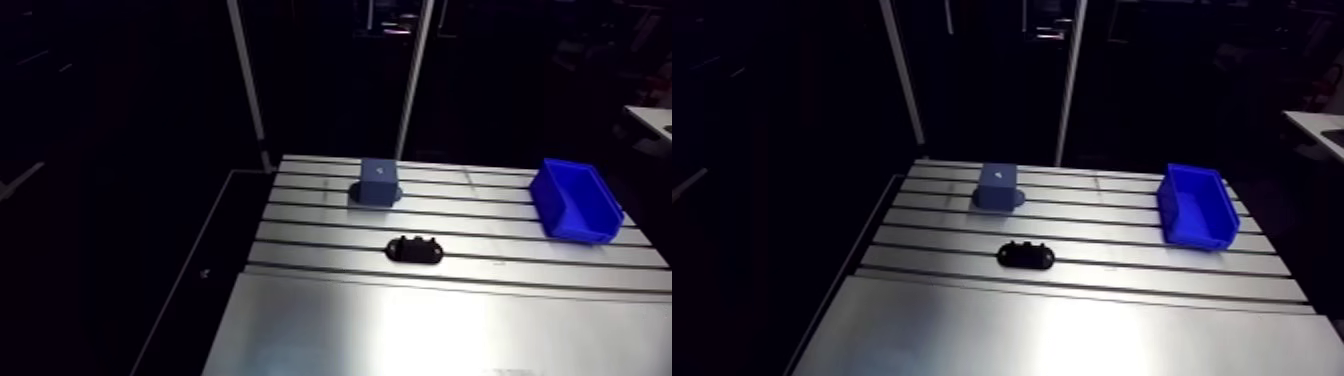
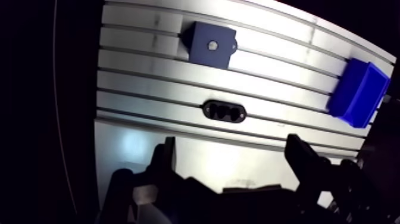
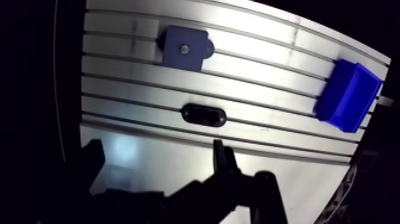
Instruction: Pick up the M10 bolt and insert it into the hex recess until seated.
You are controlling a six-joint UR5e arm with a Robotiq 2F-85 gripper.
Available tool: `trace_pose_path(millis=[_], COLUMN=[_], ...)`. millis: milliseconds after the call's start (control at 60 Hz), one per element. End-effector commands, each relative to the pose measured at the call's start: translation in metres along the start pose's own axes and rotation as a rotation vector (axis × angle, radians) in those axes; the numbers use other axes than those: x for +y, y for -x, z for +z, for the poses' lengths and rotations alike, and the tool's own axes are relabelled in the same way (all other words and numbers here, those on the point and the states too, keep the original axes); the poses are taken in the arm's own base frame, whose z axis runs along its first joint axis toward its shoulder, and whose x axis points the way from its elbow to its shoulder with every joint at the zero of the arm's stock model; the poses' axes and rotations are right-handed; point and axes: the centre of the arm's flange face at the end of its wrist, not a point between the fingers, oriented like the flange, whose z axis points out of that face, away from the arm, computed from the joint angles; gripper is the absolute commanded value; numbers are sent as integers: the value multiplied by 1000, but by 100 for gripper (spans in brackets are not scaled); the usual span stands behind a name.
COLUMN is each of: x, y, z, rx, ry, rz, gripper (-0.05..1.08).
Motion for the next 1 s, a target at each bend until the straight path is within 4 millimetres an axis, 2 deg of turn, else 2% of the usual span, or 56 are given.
trace_pose_path(millis=[17,83,233,467,1000], x=[-1,-2,-3,0,7], y=[15,21,30,45,45], z=[-5,-8,-1,-7,-6], rx=[-3,0,-21,-13,-14], ry=[1,3,2,2,3], rz=[1,1,-2,4,16], gripper=[1,1,1,1,1])
